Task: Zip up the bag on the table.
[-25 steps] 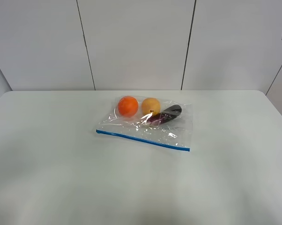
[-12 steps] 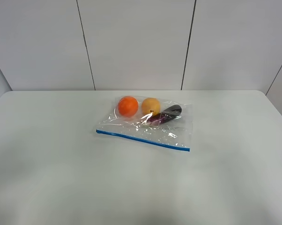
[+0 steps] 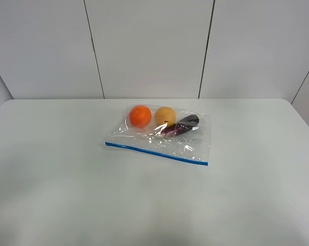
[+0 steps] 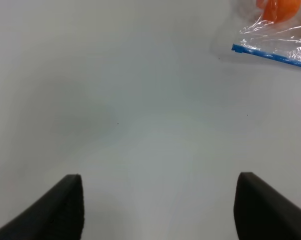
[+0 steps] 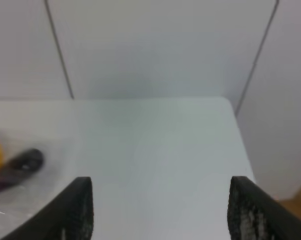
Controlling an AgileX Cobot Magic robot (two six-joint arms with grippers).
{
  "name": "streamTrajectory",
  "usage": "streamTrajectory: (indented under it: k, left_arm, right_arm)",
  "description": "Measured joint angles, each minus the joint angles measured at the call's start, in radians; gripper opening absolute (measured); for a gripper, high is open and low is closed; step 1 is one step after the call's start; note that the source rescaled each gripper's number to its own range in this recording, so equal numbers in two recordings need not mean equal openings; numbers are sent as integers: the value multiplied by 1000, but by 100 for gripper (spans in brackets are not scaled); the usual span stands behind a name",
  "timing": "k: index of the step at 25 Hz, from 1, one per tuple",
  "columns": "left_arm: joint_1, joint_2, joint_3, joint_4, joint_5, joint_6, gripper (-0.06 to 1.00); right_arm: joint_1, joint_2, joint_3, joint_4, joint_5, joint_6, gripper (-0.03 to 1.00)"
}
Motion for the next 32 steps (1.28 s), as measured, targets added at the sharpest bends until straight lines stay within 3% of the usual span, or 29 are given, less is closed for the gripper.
streamTrajectory:
  k: [6,10,15,21,32]
  left_arm:
    - [0,0,0,0,0,0,81]
    - [0,0,0,0,0,0,81]
    - [0,0,0,1,0,0,81]
    - [0,0,0,1,0,0,81]
    - [0,0,0,1,0,0,81]
  right_arm:
    - [0,-160,0,139,87,-33,71]
    - [0,-254,-1,227,95,-72,71]
    - [0,-326,-2,293,152,-115,71]
    - [0,-420,55,303,167,-123,71]
    - [0,-749,407,271,135,-144,71]
